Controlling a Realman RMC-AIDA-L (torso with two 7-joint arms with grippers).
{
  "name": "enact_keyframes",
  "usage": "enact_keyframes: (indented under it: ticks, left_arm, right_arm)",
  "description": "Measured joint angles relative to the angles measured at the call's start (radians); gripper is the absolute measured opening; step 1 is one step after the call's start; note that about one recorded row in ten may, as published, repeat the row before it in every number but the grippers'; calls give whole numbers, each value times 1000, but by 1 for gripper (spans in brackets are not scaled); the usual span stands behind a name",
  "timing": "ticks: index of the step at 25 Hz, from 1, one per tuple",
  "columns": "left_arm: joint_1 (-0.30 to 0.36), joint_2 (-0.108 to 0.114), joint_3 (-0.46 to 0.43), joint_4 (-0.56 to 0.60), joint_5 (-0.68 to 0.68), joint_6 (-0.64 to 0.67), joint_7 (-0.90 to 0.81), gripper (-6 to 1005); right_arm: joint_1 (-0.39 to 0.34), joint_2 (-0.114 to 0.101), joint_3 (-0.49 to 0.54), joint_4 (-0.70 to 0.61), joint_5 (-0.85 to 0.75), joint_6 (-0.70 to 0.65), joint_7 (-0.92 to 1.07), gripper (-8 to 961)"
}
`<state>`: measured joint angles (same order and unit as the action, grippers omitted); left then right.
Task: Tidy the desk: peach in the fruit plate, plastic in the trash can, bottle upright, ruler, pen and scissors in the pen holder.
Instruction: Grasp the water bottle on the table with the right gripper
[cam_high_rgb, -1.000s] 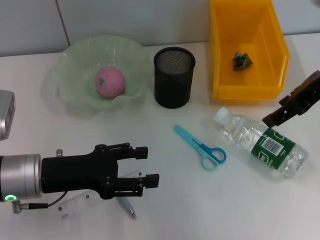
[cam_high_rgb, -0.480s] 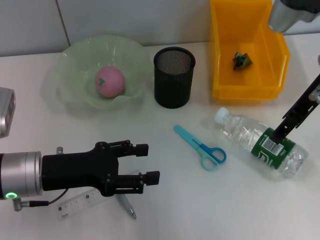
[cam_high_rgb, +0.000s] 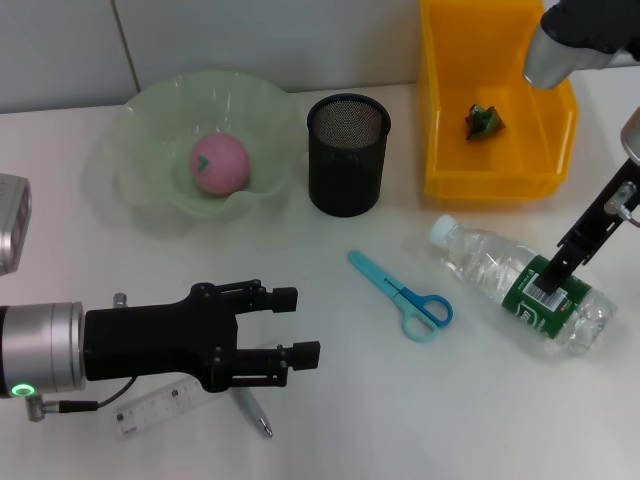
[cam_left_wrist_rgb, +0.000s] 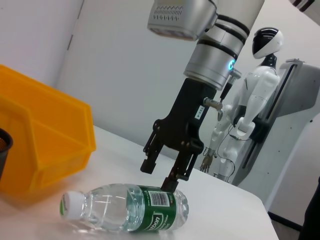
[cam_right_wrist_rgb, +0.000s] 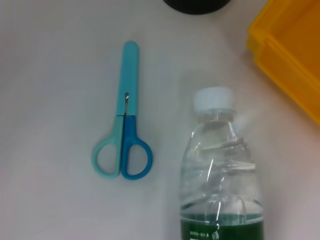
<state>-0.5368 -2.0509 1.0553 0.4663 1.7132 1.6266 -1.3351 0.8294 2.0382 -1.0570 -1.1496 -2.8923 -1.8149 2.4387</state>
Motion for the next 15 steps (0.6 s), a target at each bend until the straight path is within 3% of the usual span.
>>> enact_keyframes:
  ticks: [15]
  left_arm:
    - [-2, 2, 0, 2, -4, 0, -8, 802]
  right_arm:
    - [24, 2, -9, 89, 2, 45, -10, 709]
